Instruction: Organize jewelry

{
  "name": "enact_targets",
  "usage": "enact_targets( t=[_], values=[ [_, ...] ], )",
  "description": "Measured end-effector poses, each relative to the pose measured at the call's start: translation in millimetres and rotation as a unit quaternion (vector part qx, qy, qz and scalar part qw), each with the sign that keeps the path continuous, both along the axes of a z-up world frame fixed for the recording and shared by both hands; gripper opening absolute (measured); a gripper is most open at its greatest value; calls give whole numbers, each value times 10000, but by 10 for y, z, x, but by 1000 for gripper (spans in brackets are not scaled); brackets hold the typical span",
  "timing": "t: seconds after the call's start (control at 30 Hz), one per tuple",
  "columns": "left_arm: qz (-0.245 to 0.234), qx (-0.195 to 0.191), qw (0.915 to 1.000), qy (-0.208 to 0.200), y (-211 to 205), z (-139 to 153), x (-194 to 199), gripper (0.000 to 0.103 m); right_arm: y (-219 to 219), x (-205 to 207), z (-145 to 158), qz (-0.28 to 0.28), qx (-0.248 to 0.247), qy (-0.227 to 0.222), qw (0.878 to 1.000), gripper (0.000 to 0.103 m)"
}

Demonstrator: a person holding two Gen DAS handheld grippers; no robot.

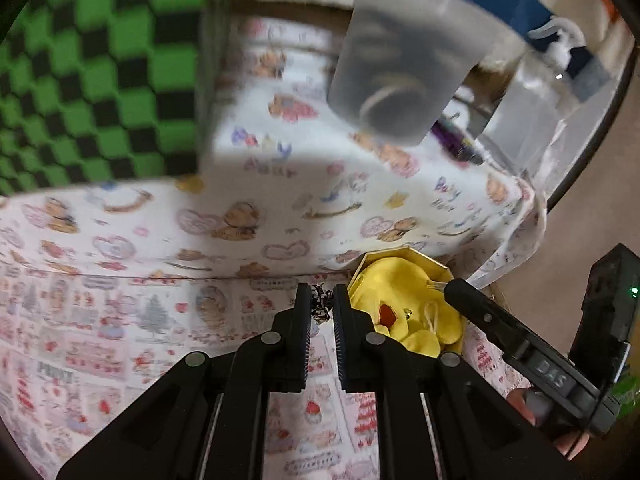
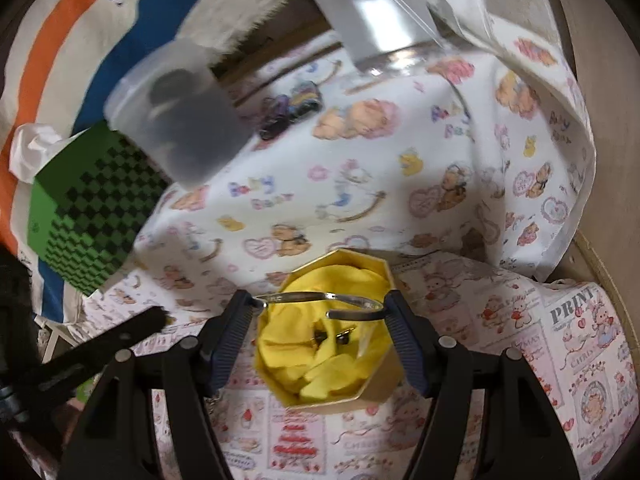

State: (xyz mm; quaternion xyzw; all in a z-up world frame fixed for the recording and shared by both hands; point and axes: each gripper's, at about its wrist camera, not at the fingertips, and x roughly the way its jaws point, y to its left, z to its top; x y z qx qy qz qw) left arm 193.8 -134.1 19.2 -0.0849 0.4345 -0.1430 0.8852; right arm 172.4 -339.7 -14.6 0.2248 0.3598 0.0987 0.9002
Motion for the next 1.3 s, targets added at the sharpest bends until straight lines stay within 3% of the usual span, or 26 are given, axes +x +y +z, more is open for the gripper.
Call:
enact_targets(
  t=[0.13, 0.3, 0.4, 0.5, 0.73, 0.77, 0.87, 1.03, 1.17, 1.3],
  values=[
    [22, -349, 9993, 165, 44, -110, 55, 10, 50, 60, -25, 161, -106, -68, 9998, 66],
    [184, -265, 9994, 105, -13, -148, 98, 10, -5, 72, -52, 237, 300, -7, 9993, 68],
    [-67, -479, 9987, 165, -146, -130, 97, 10, -119, -11, 24, 68, 307, -157, 9994, 71],
    [-278, -396, 9988, 28, -345, -68, 77, 10, -278, -78, 71, -136, 456, -208, 9987, 71],
    [-556, -537, 9966, 269, -656, -138, 195, 10, -494, -120, 34, -475, 448, -139, 9978, 73],
    [-582, -568, 9963, 267, -666, -143, 185, 14, -511, -110, 8, -461, 551, -104, 9974, 74],
    [-584, -536, 9968, 109, -650, -108, 93, 47, -609, -131, -37, -504, 683, -15, 9964, 75],
    [-404, 38, 9973, -605, -457, 141, -182, 51, -562, -200, 60, -501, 494, -125, 9974, 77],
    [-69, 498, 9945, -916, -125, 340, -403, 77, -456, -347, 244, -415, 286, -305, 9983, 79],
    [397, 854, 9862, -1359, 219, 517, -707, 86, -283, -529, 469, -199, 104, -727, 9971, 85]
  ],
)
